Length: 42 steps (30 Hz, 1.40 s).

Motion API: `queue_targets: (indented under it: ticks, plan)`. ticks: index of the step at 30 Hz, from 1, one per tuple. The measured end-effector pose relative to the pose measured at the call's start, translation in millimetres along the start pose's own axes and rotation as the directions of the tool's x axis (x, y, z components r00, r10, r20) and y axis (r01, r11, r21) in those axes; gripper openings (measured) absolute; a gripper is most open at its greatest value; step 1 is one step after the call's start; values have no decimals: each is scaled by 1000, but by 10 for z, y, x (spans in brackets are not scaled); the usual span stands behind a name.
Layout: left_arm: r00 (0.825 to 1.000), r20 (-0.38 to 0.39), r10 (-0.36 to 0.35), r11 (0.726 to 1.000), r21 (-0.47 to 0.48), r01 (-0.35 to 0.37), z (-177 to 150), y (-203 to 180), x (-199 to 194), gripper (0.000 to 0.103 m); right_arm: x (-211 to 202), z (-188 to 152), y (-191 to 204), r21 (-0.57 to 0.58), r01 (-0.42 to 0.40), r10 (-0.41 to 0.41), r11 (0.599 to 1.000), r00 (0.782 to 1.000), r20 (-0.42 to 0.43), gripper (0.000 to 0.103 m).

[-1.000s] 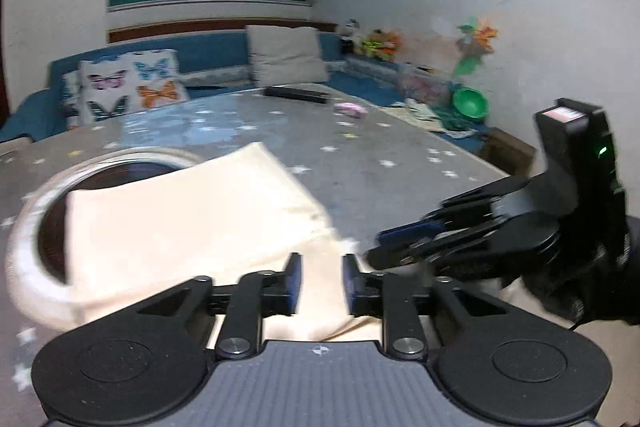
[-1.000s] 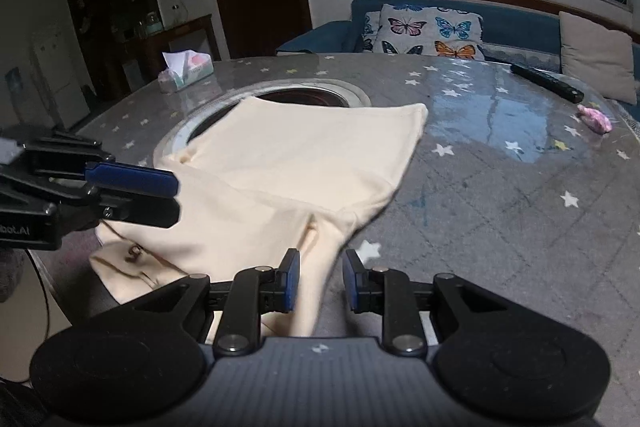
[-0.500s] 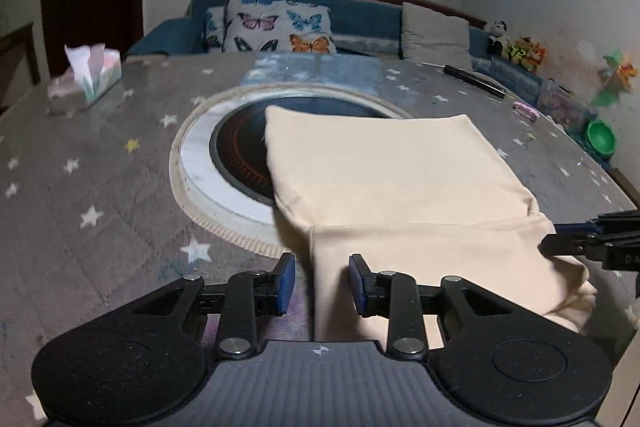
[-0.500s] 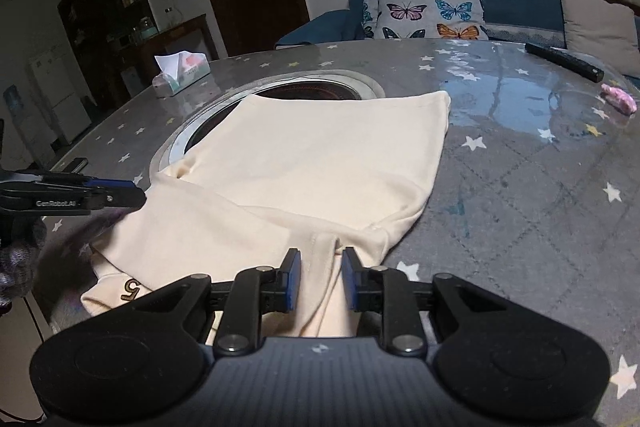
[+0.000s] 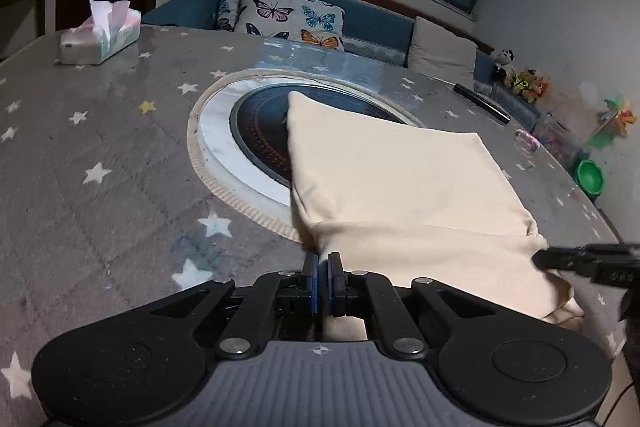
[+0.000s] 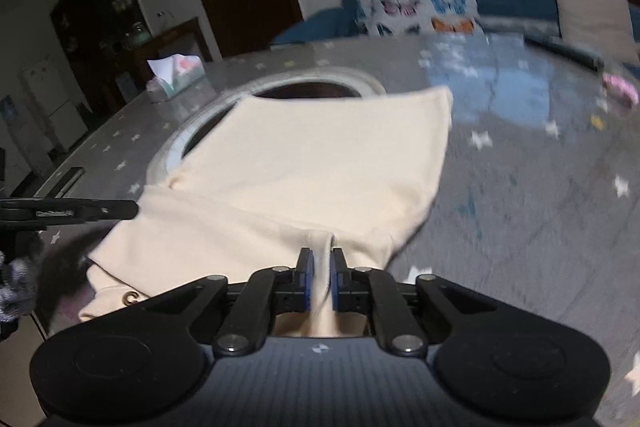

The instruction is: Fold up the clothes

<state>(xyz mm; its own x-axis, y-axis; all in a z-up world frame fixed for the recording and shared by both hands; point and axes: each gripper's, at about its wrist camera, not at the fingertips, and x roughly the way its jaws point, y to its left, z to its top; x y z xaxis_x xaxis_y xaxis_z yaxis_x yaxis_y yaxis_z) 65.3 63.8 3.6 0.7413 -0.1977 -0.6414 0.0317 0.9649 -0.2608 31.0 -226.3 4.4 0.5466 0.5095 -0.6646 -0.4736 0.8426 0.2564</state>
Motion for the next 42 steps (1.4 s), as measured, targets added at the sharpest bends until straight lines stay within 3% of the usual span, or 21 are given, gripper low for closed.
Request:
queue_targets:
  ticks: [6,10,12,14,21,25,31,42]
  plan:
    - [997,66,-34,995,95,28,137,-197,-121,7,-94,44,92,-65,38,-35,997,999,41,12]
    - [999,26,-41,986,164,36,137,-349,99,6,-153,68,196,-122,45,-35,991,996,77,12]
    - [1000,0,-9,987,160,9,117,-298,231,6,-140,63,224,-139,33,-24,990,997,67,12]
    - [999,-10,-32,992,120,33,117,-216,243,6,-91,47,223,-147,23,-18,989,999,35,12]
    - [999,21,-30,996,89,28,334,-116,214,6,-42,15,185,-144,7,-7,990,1000,1,13]
    - [1000,-21,-19,996,91,21,449,-98,458,6,-18,16,201,-159,-2,1,987,1000,-8,19]
    - [998,-69,9,997,79,-4,487,29,692,6,-14,17,178,-168,-7,4,986,1000,-17,19]
    - [998,-15,55,980,190,-52,435,-42,463,7,-77,-17,168,-209,13,-16,978,1000,-12,20]
